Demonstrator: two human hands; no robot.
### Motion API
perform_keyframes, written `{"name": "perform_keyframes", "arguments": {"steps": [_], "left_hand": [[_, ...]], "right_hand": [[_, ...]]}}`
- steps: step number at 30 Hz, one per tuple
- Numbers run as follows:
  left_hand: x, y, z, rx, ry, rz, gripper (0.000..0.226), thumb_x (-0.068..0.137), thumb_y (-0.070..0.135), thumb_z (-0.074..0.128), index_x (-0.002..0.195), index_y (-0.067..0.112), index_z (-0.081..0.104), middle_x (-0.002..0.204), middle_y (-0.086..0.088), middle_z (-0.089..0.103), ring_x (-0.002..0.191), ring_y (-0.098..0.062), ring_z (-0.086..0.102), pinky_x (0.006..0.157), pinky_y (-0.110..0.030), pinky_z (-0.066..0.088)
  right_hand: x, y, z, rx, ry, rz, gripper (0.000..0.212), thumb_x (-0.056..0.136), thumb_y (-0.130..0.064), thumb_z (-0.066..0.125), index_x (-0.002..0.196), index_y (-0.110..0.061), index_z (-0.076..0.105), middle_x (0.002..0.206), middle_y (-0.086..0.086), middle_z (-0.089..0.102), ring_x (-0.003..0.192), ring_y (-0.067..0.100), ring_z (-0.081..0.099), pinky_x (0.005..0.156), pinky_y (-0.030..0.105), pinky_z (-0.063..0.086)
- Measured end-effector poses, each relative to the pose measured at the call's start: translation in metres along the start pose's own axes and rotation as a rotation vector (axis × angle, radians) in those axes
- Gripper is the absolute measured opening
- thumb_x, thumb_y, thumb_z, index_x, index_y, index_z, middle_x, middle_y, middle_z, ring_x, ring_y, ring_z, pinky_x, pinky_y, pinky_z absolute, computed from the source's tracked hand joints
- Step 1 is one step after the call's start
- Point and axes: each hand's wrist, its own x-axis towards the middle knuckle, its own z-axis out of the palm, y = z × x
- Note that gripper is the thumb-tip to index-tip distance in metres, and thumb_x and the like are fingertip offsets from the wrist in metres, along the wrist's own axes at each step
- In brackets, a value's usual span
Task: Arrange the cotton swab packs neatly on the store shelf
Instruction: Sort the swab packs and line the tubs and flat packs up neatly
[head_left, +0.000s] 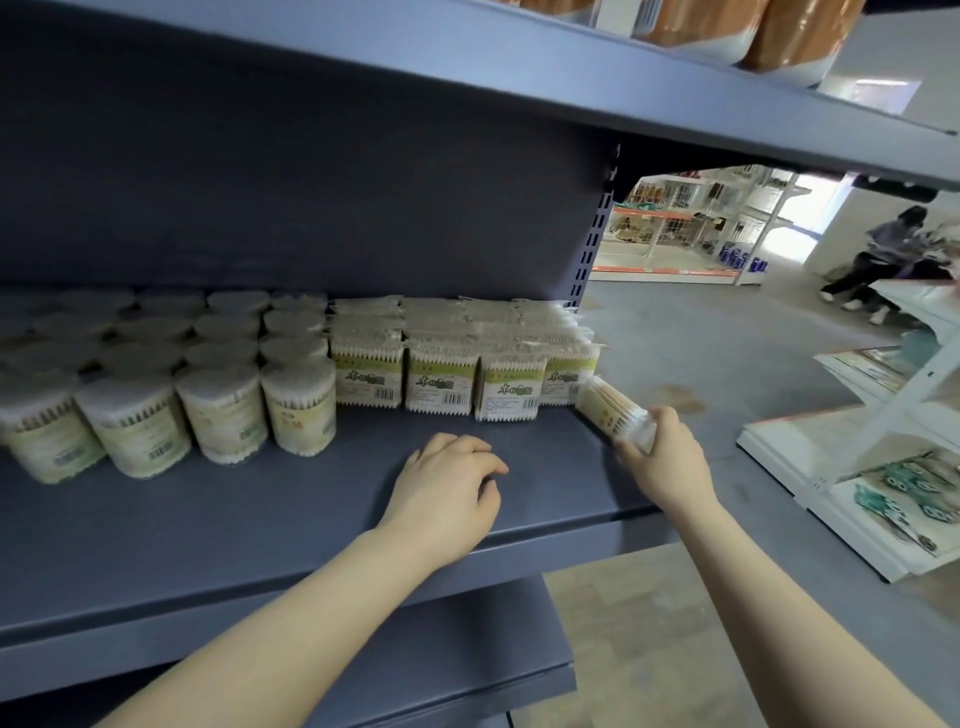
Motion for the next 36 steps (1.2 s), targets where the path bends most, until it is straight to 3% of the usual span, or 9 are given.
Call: {"name": "perform_keyframes", "arguments": {"steps": [6,11,15,24,28,32,36], "left_hand": [[0.005,-0.003,0.001,-0.011,0.009,0.001,0.033,0.094,0.022,0.042,0.122,0.028,0.058,0.132,0.013,0.047,0.124,-0.010,0.033,0.101,-0.026,0.029],[0.006,-0.003,0.001,-0.020,0.015,0.016,0.031,0.094,0.022,0.042,0.121,0.027,0.058,0.127,0.014,0.049,0.121,-0.009,0.035,0.099,-0.026,0.031],[0.007,-0.006,-0.001,-0.031,0.026,0.015,0.031,0.093,0.021,0.043,0.119,0.027,0.059,0.125,0.014,0.050,0.119,-0.009,0.036,0.099,-0.027,0.033],[-0.004,-0.017,-0.012,-0.091,0.074,-0.032,0.027,0.094,0.031,0.045,0.116,0.027,0.059,0.117,0.012,0.055,0.114,-0.011,0.040,0.097,-0.030,0.036],[-0.018,-0.028,-0.021,-0.101,0.092,-0.058,0.026,0.095,0.035,0.043,0.112,0.028,0.060,0.111,0.011,0.057,0.110,-0.011,0.043,0.094,-0.030,0.038],[-0.032,-0.042,-0.033,-0.123,0.117,-0.087,0.027,0.093,0.041,0.045,0.111,0.028,0.061,0.104,0.009,0.059,0.104,-0.011,0.047,0.089,-0.030,0.040],[-0.046,-0.054,-0.048,-0.164,0.134,-0.127,0.035,0.087,0.051,0.050,0.112,0.028,0.061,0.102,0.011,0.060,0.103,-0.008,0.051,0.087,-0.028,0.044]], "right_hand": [[0.004,-0.003,0.006,0.066,0.040,-0.003,0.043,0.083,-0.022,0.061,0.116,-0.004,0.041,0.112,0.018,0.055,0.096,0.038,0.054,0.069,0.035,0.039],[-0.003,-0.008,-0.001,0.186,0.156,-0.017,0.046,0.079,-0.019,0.062,0.120,-0.007,0.045,0.114,0.016,0.052,0.103,0.034,0.052,0.079,0.037,0.042],[-0.007,-0.018,-0.013,0.292,0.224,-0.065,0.045,0.079,-0.019,0.063,0.121,-0.010,0.049,0.116,0.012,0.052,0.106,0.027,0.051,0.081,0.031,0.039],[-0.022,-0.062,-0.022,0.263,0.145,-0.209,0.034,0.083,-0.031,0.062,0.112,-0.014,0.061,0.110,0.008,0.057,0.099,0.023,0.053,0.073,0.026,0.034],[-0.035,-0.087,-0.016,0.339,0.077,-0.274,0.032,0.085,-0.030,0.061,0.112,-0.015,0.062,0.104,0.004,0.056,0.083,0.015,0.052,0.064,0.022,0.034],[-0.047,-0.113,-0.008,0.421,0.005,-0.324,0.019,0.084,-0.027,0.060,0.101,-0.020,0.064,0.105,0.002,0.061,0.085,0.013,0.053,0.063,0.021,0.035],[-0.060,-0.139,-0.003,0.506,-0.102,-0.343,0.009,0.084,-0.020,0.057,0.092,-0.023,0.061,0.097,-0.004,0.063,0.083,0.009,0.054,0.060,0.010,0.038]]}}
